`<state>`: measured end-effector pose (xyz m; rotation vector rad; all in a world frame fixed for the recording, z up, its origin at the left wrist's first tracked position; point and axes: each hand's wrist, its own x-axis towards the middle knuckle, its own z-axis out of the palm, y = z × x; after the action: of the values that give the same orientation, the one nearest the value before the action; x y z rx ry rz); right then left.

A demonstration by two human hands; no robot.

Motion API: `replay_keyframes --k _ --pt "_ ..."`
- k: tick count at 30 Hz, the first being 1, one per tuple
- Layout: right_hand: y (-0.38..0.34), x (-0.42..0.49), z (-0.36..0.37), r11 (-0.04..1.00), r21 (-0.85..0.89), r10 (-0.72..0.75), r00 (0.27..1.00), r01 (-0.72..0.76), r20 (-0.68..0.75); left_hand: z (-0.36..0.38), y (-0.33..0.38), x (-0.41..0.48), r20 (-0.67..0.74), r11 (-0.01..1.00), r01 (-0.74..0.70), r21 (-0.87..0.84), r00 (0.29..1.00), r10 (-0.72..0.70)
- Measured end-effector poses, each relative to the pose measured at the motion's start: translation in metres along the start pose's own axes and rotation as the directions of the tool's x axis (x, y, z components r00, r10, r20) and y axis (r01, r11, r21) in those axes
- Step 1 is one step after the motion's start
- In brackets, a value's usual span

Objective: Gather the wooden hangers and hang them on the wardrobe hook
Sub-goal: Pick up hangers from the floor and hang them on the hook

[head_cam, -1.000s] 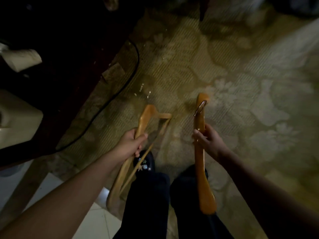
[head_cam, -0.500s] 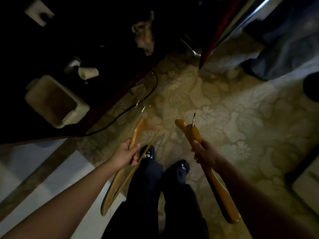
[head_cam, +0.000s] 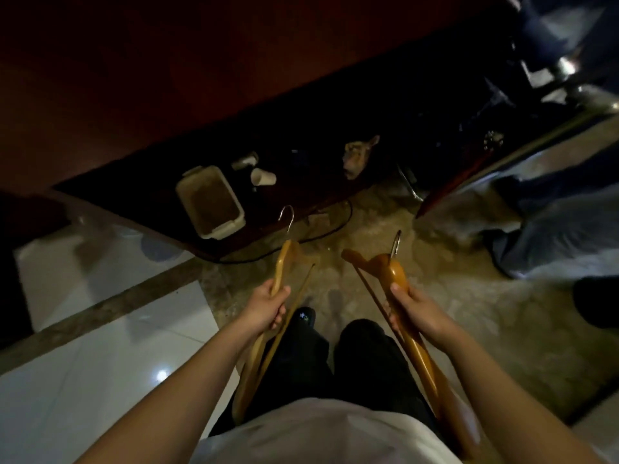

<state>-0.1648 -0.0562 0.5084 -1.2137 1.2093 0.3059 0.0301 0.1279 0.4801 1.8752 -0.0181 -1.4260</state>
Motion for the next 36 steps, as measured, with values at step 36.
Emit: replay_keyframes --k 36 --pt "-0.003 0.041 0.090 0.109 -0.851 0.273 0.808 0.513 0.522 0.201 -0.213 -0.186 -0.589 0.580 -0.214 -0.786 0.545 -0.597"
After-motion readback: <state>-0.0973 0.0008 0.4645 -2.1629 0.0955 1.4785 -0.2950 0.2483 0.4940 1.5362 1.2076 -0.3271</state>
